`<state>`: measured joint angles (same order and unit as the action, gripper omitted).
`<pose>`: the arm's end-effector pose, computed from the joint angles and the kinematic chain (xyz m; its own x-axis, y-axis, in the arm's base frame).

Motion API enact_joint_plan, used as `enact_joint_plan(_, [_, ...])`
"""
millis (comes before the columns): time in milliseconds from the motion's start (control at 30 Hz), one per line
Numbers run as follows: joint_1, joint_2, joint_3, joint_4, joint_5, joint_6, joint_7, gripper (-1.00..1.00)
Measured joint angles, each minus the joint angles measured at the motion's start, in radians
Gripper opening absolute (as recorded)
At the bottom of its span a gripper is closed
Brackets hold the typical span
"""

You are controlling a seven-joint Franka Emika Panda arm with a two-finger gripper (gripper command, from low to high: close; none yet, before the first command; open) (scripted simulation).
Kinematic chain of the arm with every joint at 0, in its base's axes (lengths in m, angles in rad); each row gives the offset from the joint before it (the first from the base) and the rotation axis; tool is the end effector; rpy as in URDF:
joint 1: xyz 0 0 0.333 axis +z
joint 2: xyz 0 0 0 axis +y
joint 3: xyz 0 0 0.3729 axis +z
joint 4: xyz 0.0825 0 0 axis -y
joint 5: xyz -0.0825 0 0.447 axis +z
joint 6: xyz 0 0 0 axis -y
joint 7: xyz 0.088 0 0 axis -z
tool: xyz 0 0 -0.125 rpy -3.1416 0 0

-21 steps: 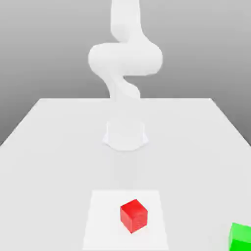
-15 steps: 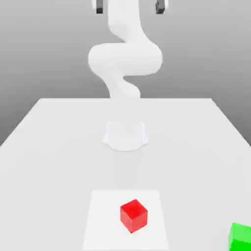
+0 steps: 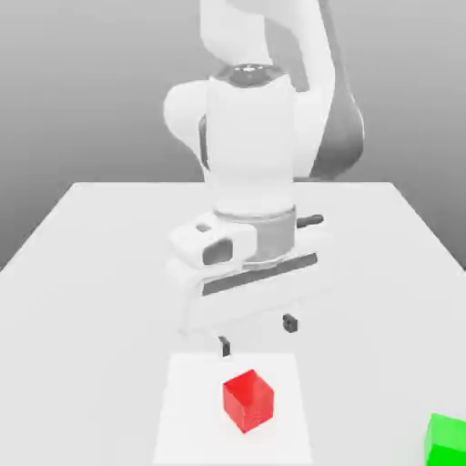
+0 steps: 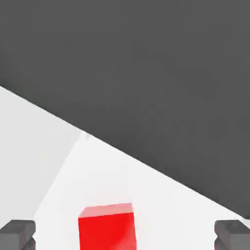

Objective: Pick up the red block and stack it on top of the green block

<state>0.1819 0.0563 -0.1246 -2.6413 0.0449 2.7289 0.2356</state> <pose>0.4611 0.0243 0.2105 0.9757 -0.2173 0.0279 -0.2168 -0.9760 -0.0193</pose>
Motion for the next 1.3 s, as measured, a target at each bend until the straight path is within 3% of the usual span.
enact_joint_plan(200, [-0.033,0.215,0.044,0.013,0.042,0.171,-0.055,0.00])
enact_joint_plan(233, [-0.039,0.240,0.051,0.016,0.049,0.191,-0.060,-1.00])
enact_joint_plan(467, [-0.042,0.240,0.053,0.016,0.046,0.190,-0.058,-1.00])
enact_joint_plan(667, [-0.020,0.058,0.026,-0.005,-0.015,0.030,-0.021,-1.00])
enact_joint_plan(1067, [0.147,0.219,0.257,0.390,-0.108,-0.207,-0.405,-1.00])
enact_joint_plan(1200, [0.182,0.338,0.267,0.442,-0.148,-0.143,-0.430,-1.00])
enact_joint_plan(1233, [0.187,0.367,0.262,0.445,-0.156,-0.117,-0.426,1.00])
enact_joint_plan(1300, [0.187,0.367,0.262,0.445,-0.156,-0.117,-0.426,1.00])
